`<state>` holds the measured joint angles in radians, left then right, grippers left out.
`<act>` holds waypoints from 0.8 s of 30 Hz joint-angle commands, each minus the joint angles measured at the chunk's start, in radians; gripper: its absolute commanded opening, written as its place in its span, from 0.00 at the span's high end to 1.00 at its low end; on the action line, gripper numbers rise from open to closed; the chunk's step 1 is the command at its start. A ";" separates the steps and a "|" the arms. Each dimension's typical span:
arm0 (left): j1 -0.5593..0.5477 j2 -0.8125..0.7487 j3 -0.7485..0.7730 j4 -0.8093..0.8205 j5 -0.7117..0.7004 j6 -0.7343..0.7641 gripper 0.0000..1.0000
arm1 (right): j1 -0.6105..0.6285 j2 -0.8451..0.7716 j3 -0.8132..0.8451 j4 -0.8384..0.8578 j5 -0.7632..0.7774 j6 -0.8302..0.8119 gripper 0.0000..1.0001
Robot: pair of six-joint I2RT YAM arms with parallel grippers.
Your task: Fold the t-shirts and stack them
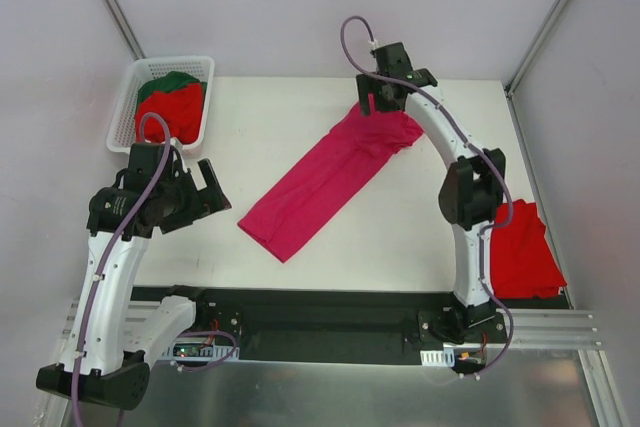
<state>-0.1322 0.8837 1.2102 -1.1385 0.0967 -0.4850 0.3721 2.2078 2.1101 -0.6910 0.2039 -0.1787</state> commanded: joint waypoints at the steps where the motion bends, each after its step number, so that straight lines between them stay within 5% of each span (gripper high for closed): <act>1: -0.010 -0.015 0.012 0.022 0.012 -0.021 0.01 | 0.093 -0.229 0.013 0.039 -0.041 -0.013 0.04; 5: -0.010 -0.018 0.000 0.040 0.028 -0.018 0.01 | 0.129 -0.309 -0.160 0.081 -0.315 0.213 0.04; 6: -0.010 -0.019 0.000 0.042 0.029 -0.017 0.01 | 0.161 -0.331 -0.293 0.120 -0.354 0.240 0.04; 10: -0.010 -0.020 0.000 0.046 0.038 -0.009 0.01 | 0.261 -0.303 -0.395 0.185 -0.497 0.257 0.04; 24: -0.010 -0.092 -0.028 0.003 0.032 0.005 0.01 | 0.484 0.022 -0.023 -0.050 -0.423 0.003 0.04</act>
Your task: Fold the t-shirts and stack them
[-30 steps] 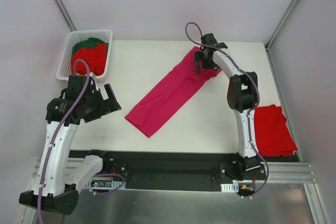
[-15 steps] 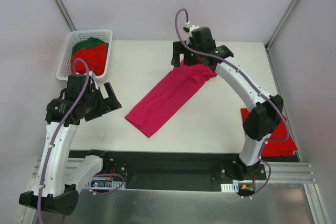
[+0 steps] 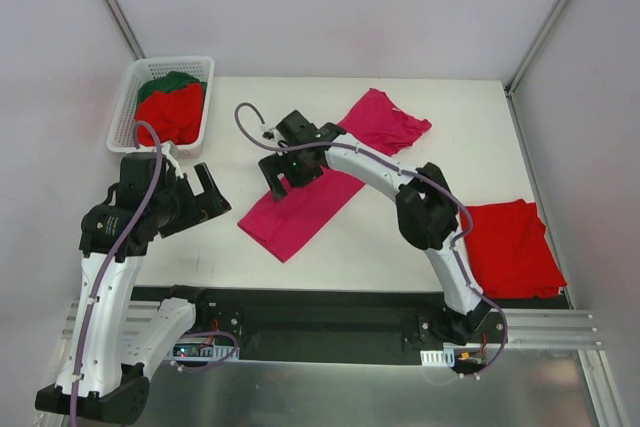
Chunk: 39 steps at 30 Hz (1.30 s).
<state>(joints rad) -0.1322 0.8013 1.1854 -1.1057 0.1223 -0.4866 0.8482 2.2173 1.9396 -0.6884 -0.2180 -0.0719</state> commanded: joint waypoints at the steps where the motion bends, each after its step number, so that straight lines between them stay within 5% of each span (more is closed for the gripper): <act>1: -0.010 -0.011 -0.003 -0.032 0.005 0.008 0.00 | 0.014 0.016 0.153 -0.063 0.002 -0.144 0.04; 8: -0.010 -0.019 -0.018 -0.042 0.010 0.013 0.01 | 0.055 0.065 0.209 -0.212 0.014 -0.420 0.04; 16: -0.010 -0.033 -0.020 -0.059 0.005 0.017 0.01 | 0.055 0.042 0.085 -0.260 0.020 -0.699 0.04; 39: -0.009 -0.093 0.111 -0.198 -0.246 -0.078 0.01 | 0.121 0.133 -0.008 -0.255 0.055 -0.563 0.04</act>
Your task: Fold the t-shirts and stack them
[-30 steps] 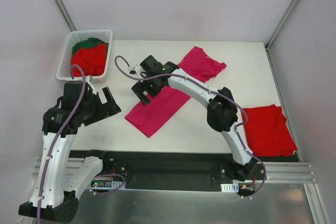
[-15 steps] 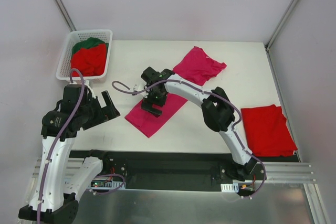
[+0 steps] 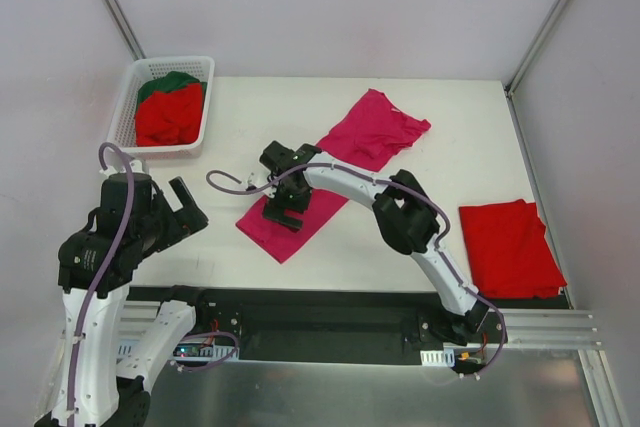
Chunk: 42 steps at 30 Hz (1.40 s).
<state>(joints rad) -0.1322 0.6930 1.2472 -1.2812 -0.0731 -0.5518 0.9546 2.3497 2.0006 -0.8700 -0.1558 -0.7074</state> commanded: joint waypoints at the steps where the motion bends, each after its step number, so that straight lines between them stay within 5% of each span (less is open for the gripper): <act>1: -0.007 0.022 0.052 -0.020 -0.051 -0.010 0.01 | 0.018 -0.010 -0.107 -0.080 -0.007 0.088 0.04; 19: -0.009 0.074 -0.023 0.157 0.029 0.001 0.01 | 0.033 -0.351 -0.577 -0.153 -0.079 0.281 0.04; 26: -0.007 0.077 -0.066 0.207 0.058 -0.002 0.01 | 0.024 -0.427 -0.527 -0.234 0.013 0.298 0.04; 34: -0.009 0.079 -0.068 0.220 0.072 0.007 0.01 | -0.088 -0.487 -0.362 -0.196 0.025 0.511 0.04; 42: -0.009 0.071 -0.069 0.218 0.110 0.023 0.01 | -0.232 -0.354 -0.264 -0.161 0.212 0.704 0.04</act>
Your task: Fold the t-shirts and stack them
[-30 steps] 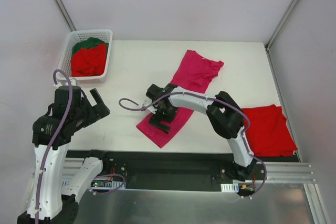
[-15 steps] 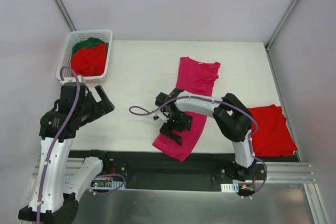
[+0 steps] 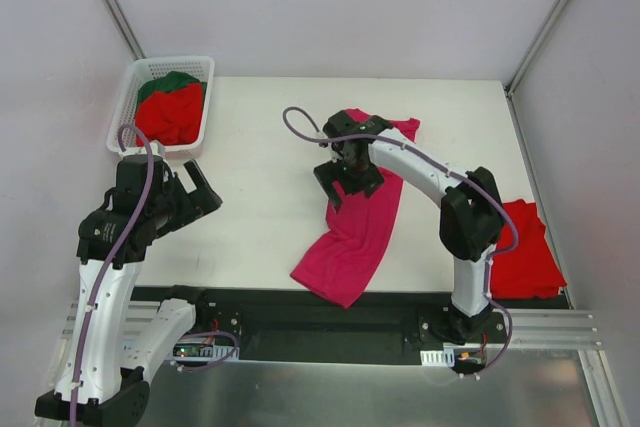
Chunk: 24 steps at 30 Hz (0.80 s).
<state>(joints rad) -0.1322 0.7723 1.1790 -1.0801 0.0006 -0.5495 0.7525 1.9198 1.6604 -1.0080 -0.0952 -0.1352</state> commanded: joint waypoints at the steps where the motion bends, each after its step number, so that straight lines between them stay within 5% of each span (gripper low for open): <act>1: -0.009 -0.011 -0.002 0.017 0.042 0.020 0.01 | -0.038 0.118 0.084 -0.024 0.173 0.166 0.04; 13: -0.009 -0.039 0.002 -0.007 0.058 0.039 0.01 | -0.097 0.288 0.107 -0.018 0.336 0.275 0.04; 24: -0.007 -0.027 0.014 -0.015 0.061 0.049 0.01 | -0.166 0.458 0.293 -0.001 0.161 0.218 0.04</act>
<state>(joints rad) -0.1322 0.7399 1.1790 -1.0828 0.0479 -0.5266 0.6128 2.2803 1.8561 -1.0672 0.0727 0.0853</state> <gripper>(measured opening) 0.993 0.960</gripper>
